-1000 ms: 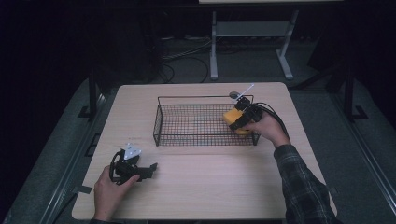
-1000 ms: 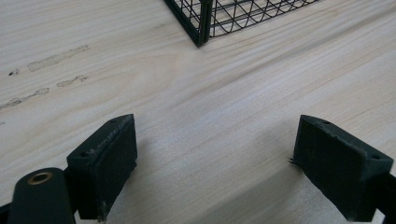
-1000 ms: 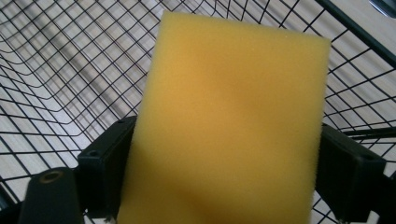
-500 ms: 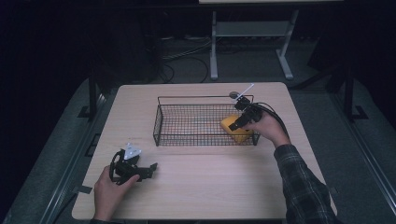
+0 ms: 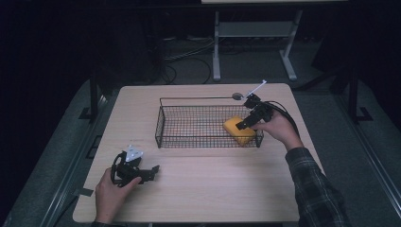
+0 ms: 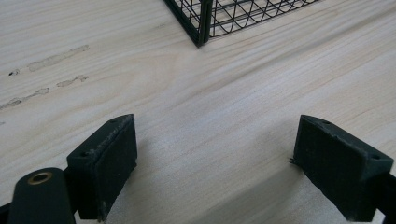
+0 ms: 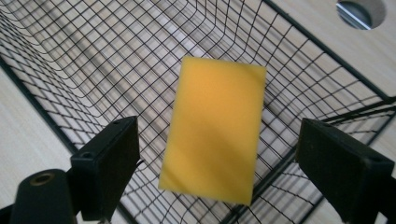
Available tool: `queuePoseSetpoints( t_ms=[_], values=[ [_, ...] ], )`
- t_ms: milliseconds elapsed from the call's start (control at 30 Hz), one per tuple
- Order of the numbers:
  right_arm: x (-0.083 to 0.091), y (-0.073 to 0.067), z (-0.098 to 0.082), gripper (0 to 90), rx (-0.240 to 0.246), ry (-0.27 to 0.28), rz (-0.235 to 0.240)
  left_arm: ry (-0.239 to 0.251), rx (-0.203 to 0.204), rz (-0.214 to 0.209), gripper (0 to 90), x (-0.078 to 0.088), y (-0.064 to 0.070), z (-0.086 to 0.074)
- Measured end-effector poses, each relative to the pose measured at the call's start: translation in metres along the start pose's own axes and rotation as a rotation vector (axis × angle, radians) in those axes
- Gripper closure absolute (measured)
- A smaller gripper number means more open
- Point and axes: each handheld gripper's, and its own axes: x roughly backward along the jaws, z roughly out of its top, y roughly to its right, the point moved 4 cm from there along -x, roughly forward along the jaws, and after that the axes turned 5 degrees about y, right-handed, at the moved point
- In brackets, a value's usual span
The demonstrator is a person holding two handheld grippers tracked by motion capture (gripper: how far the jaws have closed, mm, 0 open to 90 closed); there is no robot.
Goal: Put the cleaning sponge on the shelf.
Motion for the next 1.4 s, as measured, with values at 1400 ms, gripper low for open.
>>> queuePoseSetpoints(
  t_ms=[1400],
  values=[
    [0.061, -0.009, -0.116, 0.4, -0.086, 0.245, -0.081, 0.0, 0.0, 0.0, 12.6, 0.0, 0.0, 0.0]
  ],
)
